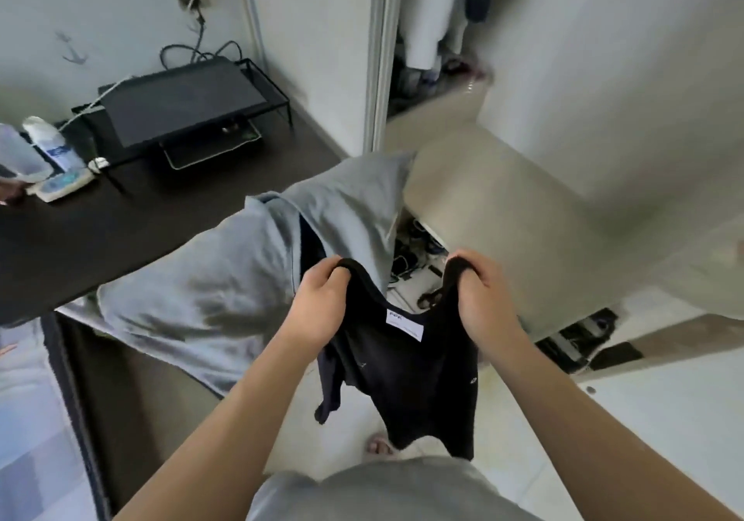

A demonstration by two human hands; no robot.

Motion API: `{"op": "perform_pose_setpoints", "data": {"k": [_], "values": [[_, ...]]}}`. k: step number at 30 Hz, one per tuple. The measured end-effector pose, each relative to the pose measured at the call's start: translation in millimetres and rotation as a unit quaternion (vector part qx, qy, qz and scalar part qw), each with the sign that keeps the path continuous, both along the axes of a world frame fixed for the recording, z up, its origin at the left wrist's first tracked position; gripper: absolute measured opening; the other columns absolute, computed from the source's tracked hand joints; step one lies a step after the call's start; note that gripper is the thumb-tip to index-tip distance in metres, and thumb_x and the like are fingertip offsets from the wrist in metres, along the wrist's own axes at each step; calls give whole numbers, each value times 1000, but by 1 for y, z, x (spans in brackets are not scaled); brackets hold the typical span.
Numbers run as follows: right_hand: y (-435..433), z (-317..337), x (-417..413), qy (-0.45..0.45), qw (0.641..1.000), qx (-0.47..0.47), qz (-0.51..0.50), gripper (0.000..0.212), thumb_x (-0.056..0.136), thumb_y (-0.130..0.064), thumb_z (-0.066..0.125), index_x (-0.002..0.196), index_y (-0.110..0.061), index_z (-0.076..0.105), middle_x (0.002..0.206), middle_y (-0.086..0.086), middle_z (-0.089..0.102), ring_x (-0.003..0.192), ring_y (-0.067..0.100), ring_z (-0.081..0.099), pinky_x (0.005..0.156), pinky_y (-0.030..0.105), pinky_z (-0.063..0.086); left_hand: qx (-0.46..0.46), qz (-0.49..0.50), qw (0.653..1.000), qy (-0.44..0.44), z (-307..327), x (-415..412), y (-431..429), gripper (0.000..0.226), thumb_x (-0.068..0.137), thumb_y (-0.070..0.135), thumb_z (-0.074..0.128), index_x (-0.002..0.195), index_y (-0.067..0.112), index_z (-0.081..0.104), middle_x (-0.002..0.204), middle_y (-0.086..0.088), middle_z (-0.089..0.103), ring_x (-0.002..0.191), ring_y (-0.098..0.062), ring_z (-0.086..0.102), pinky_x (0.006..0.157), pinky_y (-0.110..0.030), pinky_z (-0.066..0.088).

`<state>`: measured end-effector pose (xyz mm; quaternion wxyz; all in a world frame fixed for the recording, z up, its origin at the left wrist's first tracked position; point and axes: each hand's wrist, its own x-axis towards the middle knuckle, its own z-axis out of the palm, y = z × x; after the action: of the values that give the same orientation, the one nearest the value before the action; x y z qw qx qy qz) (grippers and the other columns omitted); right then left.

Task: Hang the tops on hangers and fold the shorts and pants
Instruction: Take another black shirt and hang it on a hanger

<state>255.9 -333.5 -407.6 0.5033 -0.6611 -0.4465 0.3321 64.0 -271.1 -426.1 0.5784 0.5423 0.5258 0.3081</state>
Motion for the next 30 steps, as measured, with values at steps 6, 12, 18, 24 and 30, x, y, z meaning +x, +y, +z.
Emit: {"op": "perform_pose_setpoints", "data": {"k": [6, 12, 18, 24, 30], "values": [[53, 66, 65, -53, 995, 49, -71, 14, 73, -13, 37, 62, -14, 45, 54, -13, 41, 52, 0, 38, 50, 13, 33, 100, 2, 994, -51, 62, 82, 74, 23, 86, 23, 39, 73, 8, 51, 65, 5, 47, 63, -10, 45, 56, -22, 39], [130, 138, 123, -98, 969, 166, -153, 15, 68, -12, 35, 64, -2, 46, 59, -2, 40, 60, 10, 38, 57, 30, 30, 167, -45, 978, -119, 138, 158, 169, 31, 84, 22, 40, 92, -1, 60, 77, -6, 57, 73, -17, 54, 70, -34, 46], [210, 229, 167, -142, 936, 220, -235, 17, 69, -18, 36, 65, -6, 47, 60, -3, 40, 60, 11, 38, 56, 30, 30, 241, -118, 949, -165, 231, 220, 263, 27, 90, 20, 40, 86, 4, 61, 71, -1, 57, 67, -14, 55, 67, -30, 45], [272, 345, 221, -244, 894, 235, -294, 22, 83, -13, 39, 62, -13, 34, 59, -4, 32, 56, 12, 31, 56, 31, 25, 274, -165, 918, -234, 332, 281, 352, 28, 91, 17, 41, 64, 13, 47, 64, 0, 43, 59, -14, 42, 57, -29, 37], [300, 443, 260, -342, 851, 212, -338, 29, 89, -14, 40, 61, -18, 32, 46, -14, 34, 44, 6, 32, 42, 16, 24, 314, -185, 892, -266, 429, 324, 395, 32, 92, 17, 42, 61, 23, 39, 54, 7, 38, 49, -11, 37, 45, -21, 32]]}}
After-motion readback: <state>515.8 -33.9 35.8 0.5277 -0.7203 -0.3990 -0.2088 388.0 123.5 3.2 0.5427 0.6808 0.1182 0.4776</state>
